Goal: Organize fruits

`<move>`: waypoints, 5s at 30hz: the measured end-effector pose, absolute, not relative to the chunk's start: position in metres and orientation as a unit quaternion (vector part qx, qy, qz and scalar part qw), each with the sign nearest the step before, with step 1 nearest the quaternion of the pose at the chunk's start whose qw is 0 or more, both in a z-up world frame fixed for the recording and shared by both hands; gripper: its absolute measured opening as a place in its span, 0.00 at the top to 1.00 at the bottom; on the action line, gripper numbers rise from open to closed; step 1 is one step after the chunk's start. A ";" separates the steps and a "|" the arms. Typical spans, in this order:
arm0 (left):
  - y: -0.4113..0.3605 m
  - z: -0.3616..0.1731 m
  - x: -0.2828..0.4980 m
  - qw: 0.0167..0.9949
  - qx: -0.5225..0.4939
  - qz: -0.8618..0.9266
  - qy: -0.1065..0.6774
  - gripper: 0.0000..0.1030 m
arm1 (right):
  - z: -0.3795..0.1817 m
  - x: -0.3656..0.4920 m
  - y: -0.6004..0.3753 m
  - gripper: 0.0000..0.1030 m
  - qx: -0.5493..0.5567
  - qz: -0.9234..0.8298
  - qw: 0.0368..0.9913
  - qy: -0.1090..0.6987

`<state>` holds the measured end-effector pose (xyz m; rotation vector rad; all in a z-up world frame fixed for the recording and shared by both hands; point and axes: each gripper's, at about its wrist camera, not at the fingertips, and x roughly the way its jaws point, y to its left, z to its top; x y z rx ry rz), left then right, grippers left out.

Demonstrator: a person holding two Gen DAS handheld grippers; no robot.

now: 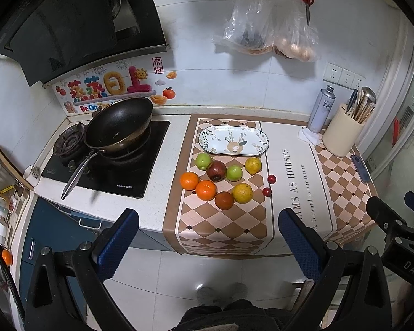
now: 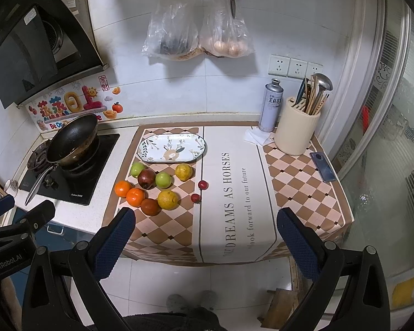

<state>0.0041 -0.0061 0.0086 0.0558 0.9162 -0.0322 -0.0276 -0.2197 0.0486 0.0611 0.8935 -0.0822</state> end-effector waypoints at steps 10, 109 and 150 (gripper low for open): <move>-0.006 0.008 0.003 0.897 0.026 -0.014 0.442 0.00 | 0.050 -0.029 -0.224 0.00 0.034 -0.033 0.901 0.431; 0.025 -0.194 0.418 0.752 -0.086 -0.101 0.645 0.41 | -0.273 0.430 -0.191 0.36 0.229 0.054 0.723 0.649; -0.010 -0.288 0.528 0.698 -0.033 -0.041 0.715 0.20 | -0.292 0.515 -0.203 0.10 0.034 0.026 0.728 0.684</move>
